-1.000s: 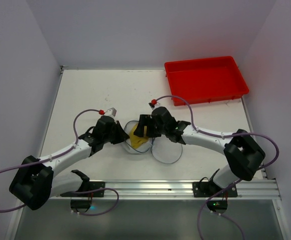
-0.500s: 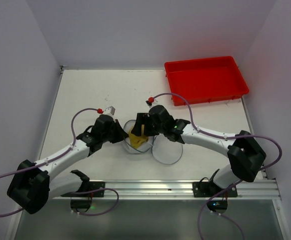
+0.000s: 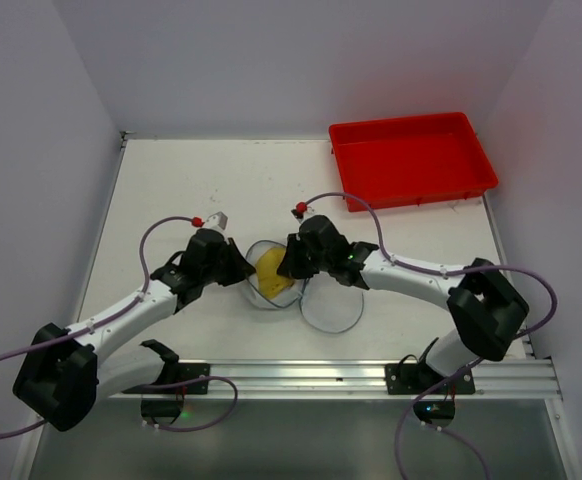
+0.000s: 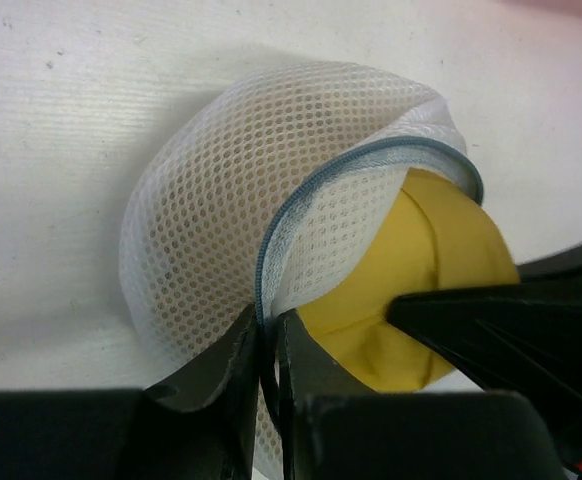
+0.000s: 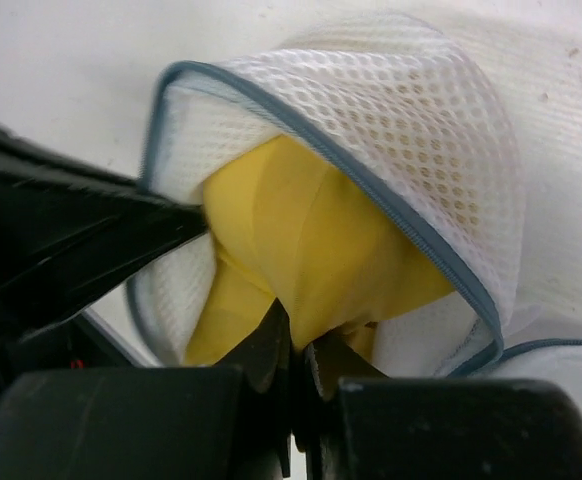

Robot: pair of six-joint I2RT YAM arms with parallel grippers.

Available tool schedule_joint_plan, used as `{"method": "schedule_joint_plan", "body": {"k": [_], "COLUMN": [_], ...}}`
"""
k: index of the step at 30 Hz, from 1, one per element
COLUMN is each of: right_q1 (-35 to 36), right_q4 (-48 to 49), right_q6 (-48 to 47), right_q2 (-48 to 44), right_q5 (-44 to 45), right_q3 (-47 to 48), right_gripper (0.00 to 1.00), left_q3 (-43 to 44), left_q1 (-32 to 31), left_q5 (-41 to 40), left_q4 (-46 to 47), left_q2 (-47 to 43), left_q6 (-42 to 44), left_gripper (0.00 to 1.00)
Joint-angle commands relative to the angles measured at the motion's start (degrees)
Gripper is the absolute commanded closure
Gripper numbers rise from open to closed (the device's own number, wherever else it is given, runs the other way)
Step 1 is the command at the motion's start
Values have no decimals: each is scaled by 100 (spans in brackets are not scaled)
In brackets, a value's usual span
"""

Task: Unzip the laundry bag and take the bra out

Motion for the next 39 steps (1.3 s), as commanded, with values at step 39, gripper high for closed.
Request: {"method": "schedule_joint_plan", "body": {"k": [39], "right_q1": [-4938], "right_q4": [316], "right_q6": [-1360], "right_q2": [-83], "right_q5": [-69], "right_q3": [3279], "right_gripper": [100], "left_q3": [411], "left_q1": [490], "left_q5": [376], "left_q4": [-342], "left_q2": [300], "left_q6": [254], "left_gripper": [85]}}
